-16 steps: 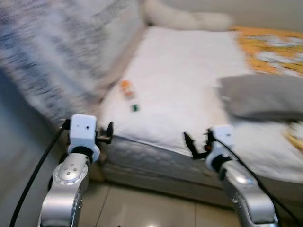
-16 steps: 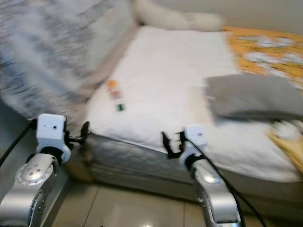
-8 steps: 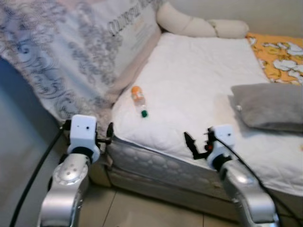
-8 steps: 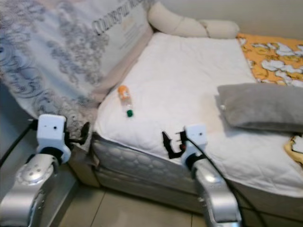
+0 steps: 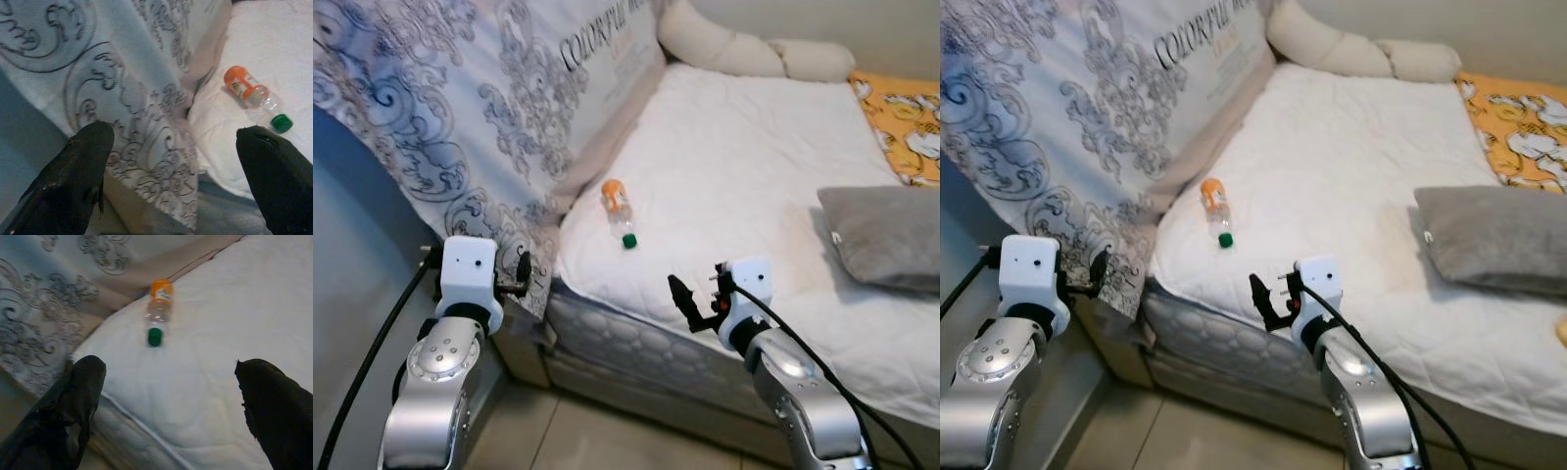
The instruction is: Clean up the room
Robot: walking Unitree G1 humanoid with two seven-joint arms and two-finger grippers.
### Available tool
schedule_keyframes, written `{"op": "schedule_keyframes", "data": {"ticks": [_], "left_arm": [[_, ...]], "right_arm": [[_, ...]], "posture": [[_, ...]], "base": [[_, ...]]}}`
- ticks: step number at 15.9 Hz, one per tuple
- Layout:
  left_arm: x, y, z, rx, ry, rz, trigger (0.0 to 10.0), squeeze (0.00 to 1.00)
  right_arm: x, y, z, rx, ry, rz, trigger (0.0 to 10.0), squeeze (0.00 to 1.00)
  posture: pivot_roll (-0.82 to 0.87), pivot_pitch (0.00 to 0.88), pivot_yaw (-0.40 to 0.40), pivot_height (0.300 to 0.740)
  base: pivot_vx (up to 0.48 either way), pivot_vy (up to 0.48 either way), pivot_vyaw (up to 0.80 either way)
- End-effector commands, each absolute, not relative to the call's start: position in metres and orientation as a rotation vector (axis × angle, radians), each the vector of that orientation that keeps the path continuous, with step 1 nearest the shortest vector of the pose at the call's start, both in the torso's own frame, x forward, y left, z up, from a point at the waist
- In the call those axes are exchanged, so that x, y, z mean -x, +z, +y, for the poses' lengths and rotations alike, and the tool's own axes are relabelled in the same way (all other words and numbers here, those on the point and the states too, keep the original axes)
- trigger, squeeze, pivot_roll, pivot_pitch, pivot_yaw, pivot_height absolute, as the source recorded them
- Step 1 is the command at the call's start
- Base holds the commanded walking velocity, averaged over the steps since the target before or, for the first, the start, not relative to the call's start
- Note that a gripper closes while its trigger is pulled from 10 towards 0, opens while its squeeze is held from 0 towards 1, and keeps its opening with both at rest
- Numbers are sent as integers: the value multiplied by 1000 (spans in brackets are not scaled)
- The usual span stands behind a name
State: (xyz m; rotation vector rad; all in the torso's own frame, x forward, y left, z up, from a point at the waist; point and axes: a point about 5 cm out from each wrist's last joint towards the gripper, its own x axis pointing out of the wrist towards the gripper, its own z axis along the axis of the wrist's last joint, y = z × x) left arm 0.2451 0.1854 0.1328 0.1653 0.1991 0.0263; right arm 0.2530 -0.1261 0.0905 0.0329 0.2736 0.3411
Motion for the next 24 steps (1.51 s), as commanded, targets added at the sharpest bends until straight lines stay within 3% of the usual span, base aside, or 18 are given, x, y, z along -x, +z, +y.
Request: {"op": "schedule_keyframes", "data": {"ticks": [1, 24], "left_arm": [[-246, 133, 176, -150, -15, 197, 10000, 0], [-248, 130, 176, -124, -9, 212, 10000, 0]], "right_arm": [[-253, 89, -136, -28, 305, 286, 10000, 0], [-259, 91, -138, -25, 270, 275, 10000, 0]], "posture": [[-55, 0, -8, 740], [-70, 0, -2, 740]], "base": [[274, 0, 0], [309, 0, 0]]}}
